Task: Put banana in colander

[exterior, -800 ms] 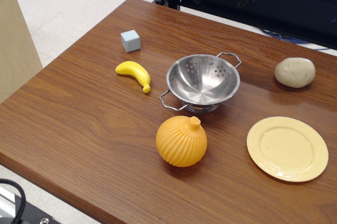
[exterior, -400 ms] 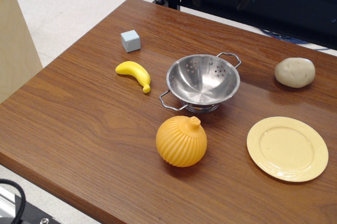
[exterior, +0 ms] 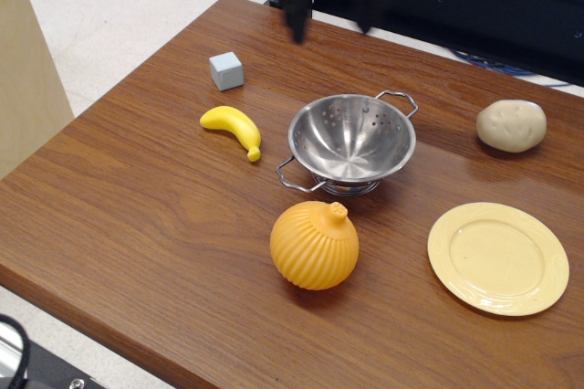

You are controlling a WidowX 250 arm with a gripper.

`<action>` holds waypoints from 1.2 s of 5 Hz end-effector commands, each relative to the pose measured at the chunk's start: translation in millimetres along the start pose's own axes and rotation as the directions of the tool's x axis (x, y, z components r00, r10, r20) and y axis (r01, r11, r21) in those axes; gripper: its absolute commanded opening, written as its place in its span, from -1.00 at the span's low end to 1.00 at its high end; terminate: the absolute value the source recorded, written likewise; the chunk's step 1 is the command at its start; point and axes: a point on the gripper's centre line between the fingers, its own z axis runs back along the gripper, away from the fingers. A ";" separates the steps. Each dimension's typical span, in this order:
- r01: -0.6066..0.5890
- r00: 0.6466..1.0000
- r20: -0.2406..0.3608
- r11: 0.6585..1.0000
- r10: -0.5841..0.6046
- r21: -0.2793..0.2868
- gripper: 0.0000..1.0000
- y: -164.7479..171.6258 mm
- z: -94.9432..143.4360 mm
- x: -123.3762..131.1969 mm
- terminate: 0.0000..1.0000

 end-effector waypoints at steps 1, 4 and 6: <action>-0.155 0.987 0.028 0.986 0.156 -0.054 1.00 39.9 7.9 5.0 -1.00; -0.246 0.969 0.011 0.968 0.246 -0.049 1.00 48.6 -35.7 -2.0 -1.00; -0.347 0.938 -0.037 0.937 0.346 -0.029 1.00 52.7 -64.4 -10.0 -1.00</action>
